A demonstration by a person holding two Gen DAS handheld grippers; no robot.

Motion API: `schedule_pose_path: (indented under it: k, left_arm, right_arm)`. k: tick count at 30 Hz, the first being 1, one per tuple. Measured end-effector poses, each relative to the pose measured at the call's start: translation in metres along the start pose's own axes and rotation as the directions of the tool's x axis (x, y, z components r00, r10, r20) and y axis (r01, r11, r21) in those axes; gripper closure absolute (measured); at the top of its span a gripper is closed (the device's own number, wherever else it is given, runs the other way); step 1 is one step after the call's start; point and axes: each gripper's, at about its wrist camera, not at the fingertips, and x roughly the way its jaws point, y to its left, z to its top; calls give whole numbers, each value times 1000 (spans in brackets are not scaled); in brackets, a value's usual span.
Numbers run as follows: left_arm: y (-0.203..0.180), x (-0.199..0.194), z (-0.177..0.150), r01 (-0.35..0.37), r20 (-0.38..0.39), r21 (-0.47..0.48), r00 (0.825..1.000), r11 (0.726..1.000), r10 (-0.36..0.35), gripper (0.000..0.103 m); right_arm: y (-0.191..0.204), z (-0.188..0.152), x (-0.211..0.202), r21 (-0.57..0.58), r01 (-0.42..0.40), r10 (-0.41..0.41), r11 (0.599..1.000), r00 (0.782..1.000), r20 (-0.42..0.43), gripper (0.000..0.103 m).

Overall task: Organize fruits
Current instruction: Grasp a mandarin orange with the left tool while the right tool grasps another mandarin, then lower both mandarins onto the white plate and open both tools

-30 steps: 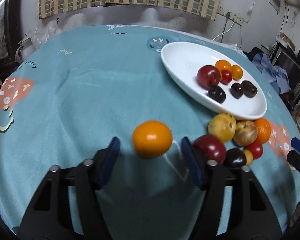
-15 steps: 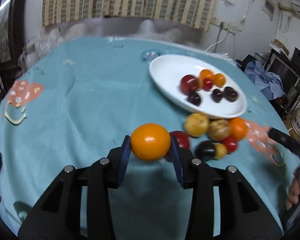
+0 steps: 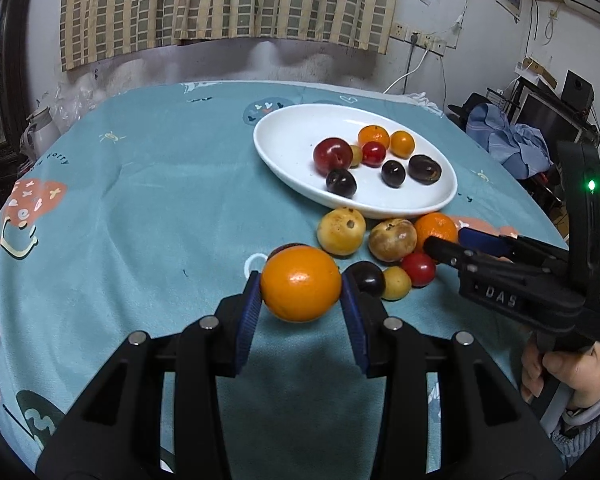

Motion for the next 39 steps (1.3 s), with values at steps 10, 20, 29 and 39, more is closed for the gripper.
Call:
schedule_pose_path:
  k: [10, 20, 29, 39]
  left_arm:
    - [-3, 15, -7, 20, -46, 27, 999, 999, -19, 62]
    - [-11, -8, 38, 15, 65, 11, 998, 1000, -16, 63]
    - [-12, 58, 118, -58, 63, -26, 996, 998, 60, 62]
    - [-1, 85, 116, -40, 54, -34, 998, 999, 42, 34]
  right_arm:
    - [-14, 4, -8, 58, -108, 110, 992, 993, -32, 60]
    - [-32, 38, -103, 103, -178, 155, 979, 967, 201, 59]
    - [-29, 77, -25, 111, -163, 150, 980, 982, 119, 59]
    - [-12, 76, -17, 15, -120, 118, 993, 989, 84, 53]
